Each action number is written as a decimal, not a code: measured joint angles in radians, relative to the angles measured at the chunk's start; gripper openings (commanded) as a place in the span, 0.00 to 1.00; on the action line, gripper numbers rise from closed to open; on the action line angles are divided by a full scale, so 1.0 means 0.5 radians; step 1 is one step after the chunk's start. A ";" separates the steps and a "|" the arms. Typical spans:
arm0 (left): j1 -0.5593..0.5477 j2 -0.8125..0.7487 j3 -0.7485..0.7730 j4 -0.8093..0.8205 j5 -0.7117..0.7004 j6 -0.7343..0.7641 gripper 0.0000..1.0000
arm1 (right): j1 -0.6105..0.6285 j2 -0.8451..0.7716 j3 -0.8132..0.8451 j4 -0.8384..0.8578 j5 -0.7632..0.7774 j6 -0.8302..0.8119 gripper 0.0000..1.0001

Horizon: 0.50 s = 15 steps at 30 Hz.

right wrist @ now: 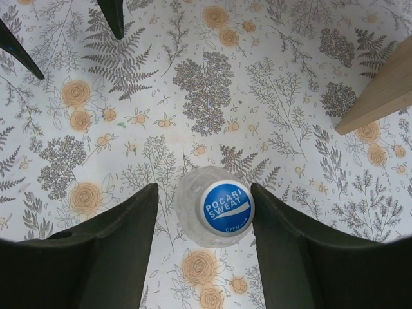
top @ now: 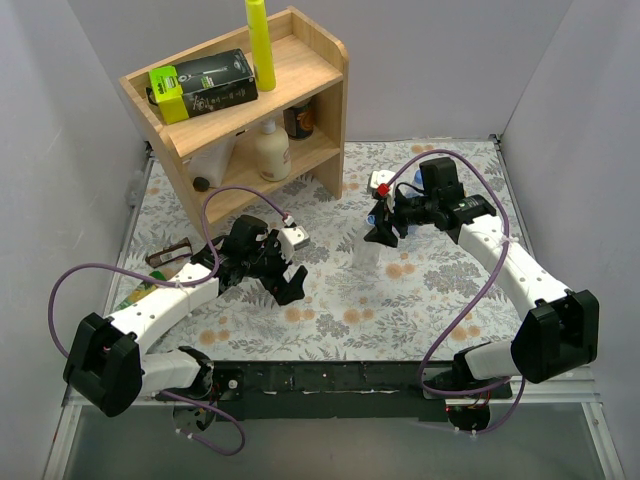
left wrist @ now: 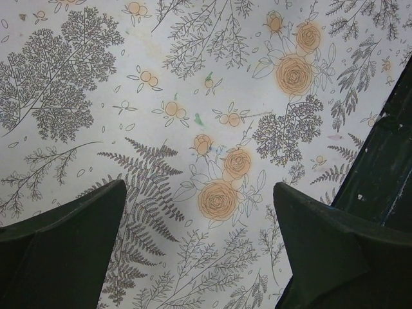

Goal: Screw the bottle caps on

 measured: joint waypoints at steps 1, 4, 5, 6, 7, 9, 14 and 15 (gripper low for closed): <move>0.000 0.000 0.000 -0.001 0.002 0.001 0.98 | 0.000 0.000 0.000 0.002 0.004 0.001 0.68; 0.002 0.000 0.000 -0.001 0.005 0.004 0.98 | 0.000 -0.001 0.000 0.004 0.012 0.002 0.68; 0.004 0.000 -0.001 -0.001 0.006 0.006 0.98 | 0.000 -0.001 0.000 0.005 0.015 0.002 0.68; 0.006 0.000 -0.002 0.000 0.008 0.008 0.98 | 0.000 -0.001 0.000 0.005 0.018 0.004 0.69; 0.010 0.000 -0.004 0.002 0.012 0.008 0.98 | 0.000 -0.001 0.000 0.005 0.018 0.006 0.69; 0.013 0.000 -0.011 0.002 0.014 0.009 0.98 | 0.000 -0.001 0.000 0.005 0.018 0.012 0.69; 0.013 0.001 -0.027 0.003 0.016 0.014 0.98 | 0.000 -0.001 0.000 0.005 0.018 0.032 0.82; 0.013 0.001 -0.027 0.002 0.015 0.014 0.98 | 0.000 -0.001 0.000 0.006 0.019 0.040 0.87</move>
